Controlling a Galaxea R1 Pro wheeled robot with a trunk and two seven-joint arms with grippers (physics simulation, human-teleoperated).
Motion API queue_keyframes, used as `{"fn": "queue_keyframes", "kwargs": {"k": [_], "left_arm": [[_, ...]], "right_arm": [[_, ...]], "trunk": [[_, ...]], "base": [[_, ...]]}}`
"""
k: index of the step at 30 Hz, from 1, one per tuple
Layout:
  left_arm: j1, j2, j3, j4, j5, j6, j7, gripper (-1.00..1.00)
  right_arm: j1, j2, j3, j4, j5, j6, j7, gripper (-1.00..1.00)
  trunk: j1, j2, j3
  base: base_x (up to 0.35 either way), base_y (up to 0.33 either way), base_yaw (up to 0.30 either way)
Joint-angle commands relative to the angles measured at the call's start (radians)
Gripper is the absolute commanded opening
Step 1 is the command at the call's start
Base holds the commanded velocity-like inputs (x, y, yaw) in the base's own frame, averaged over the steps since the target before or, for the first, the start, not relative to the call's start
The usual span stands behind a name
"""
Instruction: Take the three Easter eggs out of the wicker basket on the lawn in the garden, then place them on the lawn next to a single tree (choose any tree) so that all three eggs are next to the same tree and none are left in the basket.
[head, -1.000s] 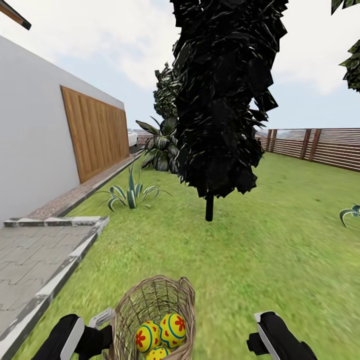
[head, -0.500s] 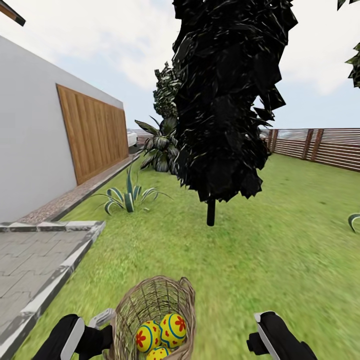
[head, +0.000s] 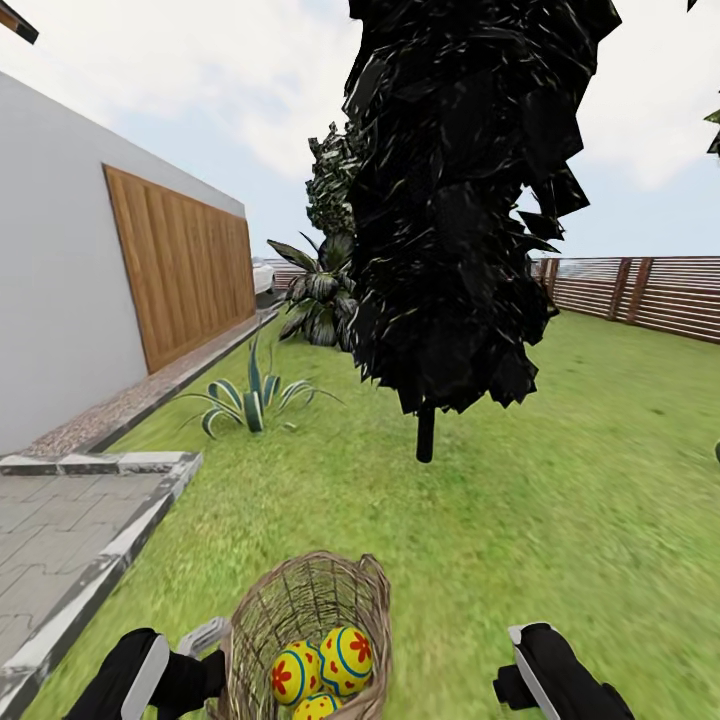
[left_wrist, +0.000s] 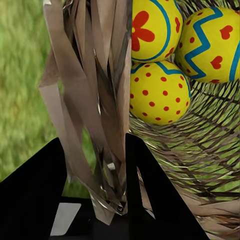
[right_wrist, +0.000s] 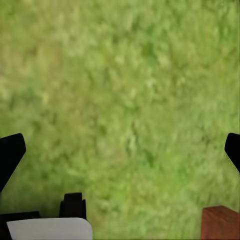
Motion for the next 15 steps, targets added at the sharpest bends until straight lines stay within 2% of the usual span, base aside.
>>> {"fn": "queue_keyframes", "kwargs": {"k": [1,15], "left_arm": [[-0.001,0.000,0.003,-0.001,0.014,0.005,-0.008,-1.00],[-0.001,0.000,0.003,0.000,0.014,0.005,-0.007,-1.00]], "right_arm": [[-0.001,-0.001,0.005,-0.001,-0.002,0.005,-0.005,1.00],[-0.001,-0.001,0.006,-0.001,-0.002,0.005,-0.004,1.00]], "trunk": [[0.001,-0.001,-0.001],[0.001,-0.001,-0.001]], "base": [[0.343,0.000,0.000],[0.344,0.000,0.000]]}}
